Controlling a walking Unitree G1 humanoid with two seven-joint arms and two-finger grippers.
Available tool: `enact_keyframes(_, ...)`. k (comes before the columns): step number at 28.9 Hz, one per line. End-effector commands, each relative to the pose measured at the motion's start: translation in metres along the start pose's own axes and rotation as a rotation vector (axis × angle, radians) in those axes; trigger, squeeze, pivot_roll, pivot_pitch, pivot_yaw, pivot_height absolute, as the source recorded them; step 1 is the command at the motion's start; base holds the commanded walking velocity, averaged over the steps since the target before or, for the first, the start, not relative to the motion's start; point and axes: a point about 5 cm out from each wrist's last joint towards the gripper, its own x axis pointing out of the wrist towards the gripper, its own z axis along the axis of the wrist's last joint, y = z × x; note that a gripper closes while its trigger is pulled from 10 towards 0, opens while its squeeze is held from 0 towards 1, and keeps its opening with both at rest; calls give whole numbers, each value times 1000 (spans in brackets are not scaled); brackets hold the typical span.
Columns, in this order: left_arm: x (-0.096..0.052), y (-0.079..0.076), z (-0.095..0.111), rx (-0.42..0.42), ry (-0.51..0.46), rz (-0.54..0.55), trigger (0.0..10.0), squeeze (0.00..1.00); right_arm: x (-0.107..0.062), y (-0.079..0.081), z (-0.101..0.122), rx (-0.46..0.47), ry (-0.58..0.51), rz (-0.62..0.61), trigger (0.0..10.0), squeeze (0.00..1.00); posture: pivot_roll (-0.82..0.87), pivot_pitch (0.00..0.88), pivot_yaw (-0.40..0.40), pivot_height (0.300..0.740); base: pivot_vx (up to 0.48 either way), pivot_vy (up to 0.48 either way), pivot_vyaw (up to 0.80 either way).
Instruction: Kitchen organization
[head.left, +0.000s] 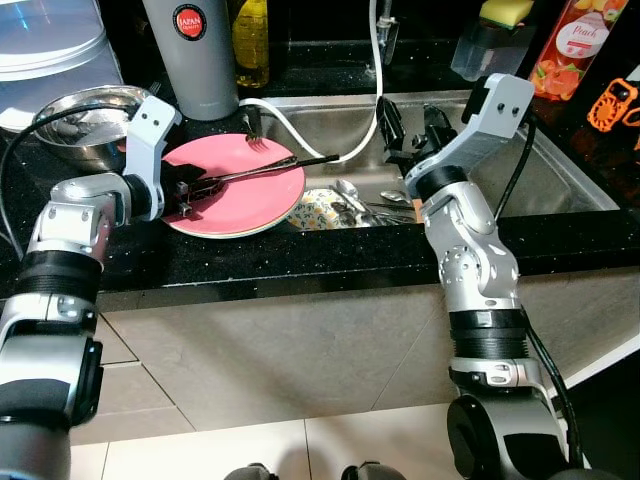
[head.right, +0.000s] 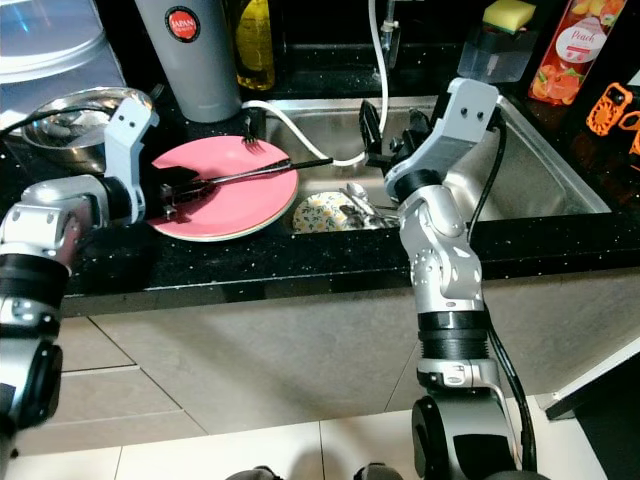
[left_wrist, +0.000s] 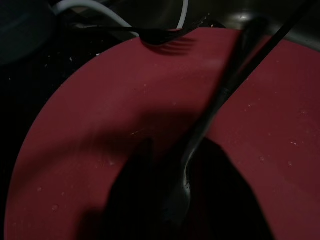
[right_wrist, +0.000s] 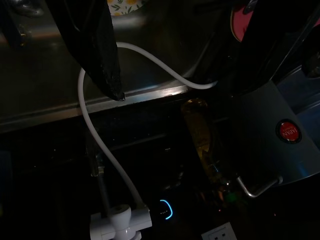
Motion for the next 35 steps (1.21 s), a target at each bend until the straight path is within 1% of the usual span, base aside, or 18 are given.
enact_keyframes(1, 9, -6, -13, -1, 57, -23, 784, 0, 0, 0, 1, -3, -2, -1, 10000, 0, 42, 28, -5, 740, 0, 0, 0)
enact_keyframes(2, 10, -6, -14, 4, 65, -23, 784, 0, 0, 1, 2, -3, -3, 0, 10000, 0, 42, 28, -5, 740, 0, 0, 0)
enact_keyframes(3, 10, -6, -16, 8, 74, -19, 0, 0, 0, 1, 2, -4, -3, -1, 10000, 0, 42, 28, -5, 740, 0, 0, 0)
enact_keyframes(9, 9, -4, -17, 23, 81, -8, 0, 0, -1, -1, 3, -7, -4, -4, 10000, 0, 37, 31, -1, 740, 0, 0, 0)
enact_keyframes(11, 4, -1, -11, 42, 58, -7, 0, 0, -2, -2, 3, -9, -4, -7, 10000, 0, 39, 28, 1, 740, 0, 0, 0)
enact_keyframes(14, 0, 1, -6, 59, 39, -12, 0, 0, -3, -2, 3, -9, -4, -9, 10000, 0, 43, 28, -1, 740, 0, 0, 0)
enact_keyframes(16, -3, 0, -1, 73, 17, -21, 0, 0, -2, -2, 3, -7, -4, -7, 10000, 0, 47, 27, -4, 740, 0, 0, 0)
enact_keyframes(19, -10, -6, 13, 96, -54, -44, 0, 0, -1, 0, 2, -3, -3, 2, 10000, 0, 50, 29, -8, 740, 0, 0, 0)
enact_keyframes(20, -12, -8, 18, 107, -78, -47, 6941, 0, -1, 1, 2, -3, -2, 3, 10000, 0, 54, 29, -12, 740, 0, 0, 0)
enact_keyframes(21, -14, -10, 24, 115, -106, -54, 10000, 0, -1, 1, 2, -3, -2, 4, 10000, 0, 55, 28, -13, 740, 0, 0, 0)
enact_keyframes(22, -14, -10, 24, 115, -106, -54, 10000, 0, -1, 1, 2, -3, -2, 4, 10000, 0, 55, 28, -13, 740, 0, 0, 0)
enact_keyframes(24, -23, -20, 41, 156, -186, -73, 10000, 0, -1, 1, 2, -1, -3, 5, 10000, 0, 61, 25, -18, 740, 0, 0, 0)
enact_keyframes(26, -29, -25, 50, 198, -221, -62, 10000, 0, 0, 2, 2, 3, -2, 9, 10000, 0, 65, 22, -20, 740, 0, 0, 0)
enact_keyframes(31, -32, -23, 50, 219, -224, -9, 10000, 0, 1, 5, 1, 8, -4, 18, 10000, 0, 68, 19, -20, 740, 0, 0, 0)
enact_keyframes(35, -39, -29, 55, 226, -264, 2, 10000, 0, 1, 6, 2, 13, -10, 25, 10000, 0, 69, 18, -20, 740, 0, 0, 0)
